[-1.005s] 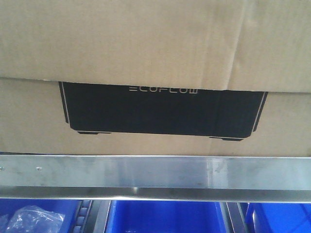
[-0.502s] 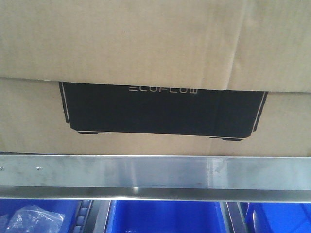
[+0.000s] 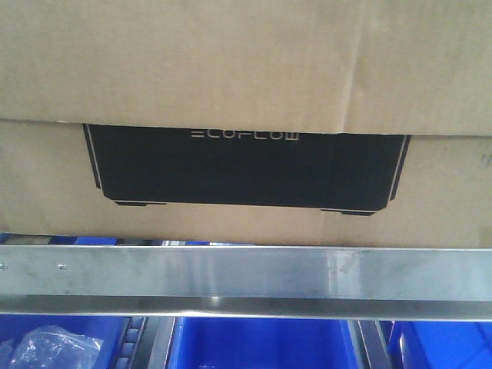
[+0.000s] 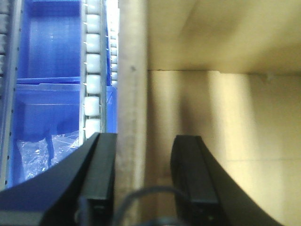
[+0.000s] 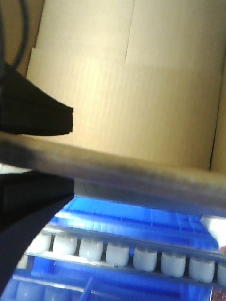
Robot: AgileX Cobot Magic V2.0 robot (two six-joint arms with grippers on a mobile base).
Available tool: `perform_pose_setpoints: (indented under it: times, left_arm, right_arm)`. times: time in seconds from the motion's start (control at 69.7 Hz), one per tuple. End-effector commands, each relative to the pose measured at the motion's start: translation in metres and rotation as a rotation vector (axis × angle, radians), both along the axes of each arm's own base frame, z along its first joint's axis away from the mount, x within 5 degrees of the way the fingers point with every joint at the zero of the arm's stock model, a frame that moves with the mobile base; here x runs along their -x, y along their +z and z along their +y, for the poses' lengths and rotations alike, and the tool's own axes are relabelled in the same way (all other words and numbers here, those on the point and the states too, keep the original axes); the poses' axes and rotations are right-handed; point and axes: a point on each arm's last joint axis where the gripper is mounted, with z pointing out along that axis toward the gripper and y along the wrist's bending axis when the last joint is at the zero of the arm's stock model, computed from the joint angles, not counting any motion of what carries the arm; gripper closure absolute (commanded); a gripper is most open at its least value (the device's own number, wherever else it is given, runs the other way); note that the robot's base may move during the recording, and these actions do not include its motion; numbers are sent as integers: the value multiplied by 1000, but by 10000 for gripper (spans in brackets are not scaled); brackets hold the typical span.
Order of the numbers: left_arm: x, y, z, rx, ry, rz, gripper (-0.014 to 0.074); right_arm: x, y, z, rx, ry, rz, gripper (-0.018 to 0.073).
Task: Grab box from left shelf to table start
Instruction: 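Lift the box with both grippers and pull it off the shelf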
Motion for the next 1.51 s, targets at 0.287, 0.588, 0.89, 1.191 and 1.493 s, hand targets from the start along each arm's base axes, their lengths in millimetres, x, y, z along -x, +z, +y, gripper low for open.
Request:
perform_pose_setpoints:
  times: [0.287,0.588,0.89,1.191,1.493]
  left_arm:
    - [16,25,-5,20,-85,-65,688]
    - [44,62,1,48,-79,-80,688]
    - [84,88,13,85,-39,-103,688]
    - [108,81,20,86,-33,-116,688]
    - [143,38,30,86,-24,-82,688]
  right_arm:
    - [14,31,-5,39,-18,-117,502]
    - [46,66,-2,47,-21,-236,502]
    - [82,88,5,-5,6,-257,502]
    - [116,76,9,-25,0,-256,502]
    - [156,51,12,-36,-6,-242,502]
